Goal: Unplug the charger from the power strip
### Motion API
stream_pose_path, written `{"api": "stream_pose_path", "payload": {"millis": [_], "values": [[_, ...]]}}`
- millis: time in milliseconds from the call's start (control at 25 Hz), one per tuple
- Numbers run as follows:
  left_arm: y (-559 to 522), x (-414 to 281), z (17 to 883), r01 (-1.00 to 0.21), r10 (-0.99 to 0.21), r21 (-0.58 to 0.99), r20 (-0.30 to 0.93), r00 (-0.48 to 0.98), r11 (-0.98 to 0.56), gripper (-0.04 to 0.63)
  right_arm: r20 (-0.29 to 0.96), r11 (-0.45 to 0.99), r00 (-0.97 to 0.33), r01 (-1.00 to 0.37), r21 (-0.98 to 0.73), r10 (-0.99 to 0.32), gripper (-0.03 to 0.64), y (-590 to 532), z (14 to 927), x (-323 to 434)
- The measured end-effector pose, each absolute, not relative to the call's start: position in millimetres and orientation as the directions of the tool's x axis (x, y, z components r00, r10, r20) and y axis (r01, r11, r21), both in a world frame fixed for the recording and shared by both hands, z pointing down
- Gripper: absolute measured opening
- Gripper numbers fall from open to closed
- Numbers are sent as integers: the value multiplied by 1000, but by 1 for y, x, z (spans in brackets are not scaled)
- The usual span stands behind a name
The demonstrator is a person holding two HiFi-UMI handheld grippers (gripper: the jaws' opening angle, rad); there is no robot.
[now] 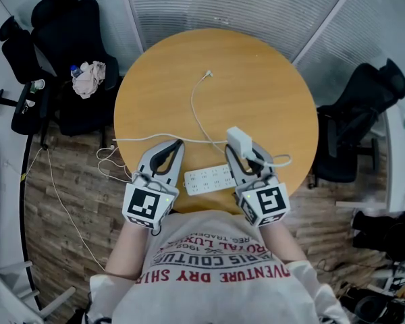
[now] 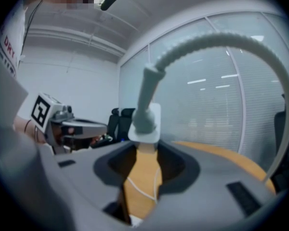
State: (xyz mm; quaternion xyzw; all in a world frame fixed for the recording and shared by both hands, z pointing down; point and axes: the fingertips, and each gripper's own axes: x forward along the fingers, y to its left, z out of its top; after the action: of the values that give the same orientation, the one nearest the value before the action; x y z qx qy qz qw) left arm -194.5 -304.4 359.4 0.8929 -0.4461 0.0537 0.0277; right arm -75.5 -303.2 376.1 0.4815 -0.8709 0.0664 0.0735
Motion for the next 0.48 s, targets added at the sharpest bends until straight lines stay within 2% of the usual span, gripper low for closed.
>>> {"api": "stream_pose_path", "payload": {"millis": [480], "values": [[-305, -194, 364, -804, -796, 1, 135, 590, -595, 34, 214, 522, -523, -850, -64, -825, 152, -304, 382, -75]]}}
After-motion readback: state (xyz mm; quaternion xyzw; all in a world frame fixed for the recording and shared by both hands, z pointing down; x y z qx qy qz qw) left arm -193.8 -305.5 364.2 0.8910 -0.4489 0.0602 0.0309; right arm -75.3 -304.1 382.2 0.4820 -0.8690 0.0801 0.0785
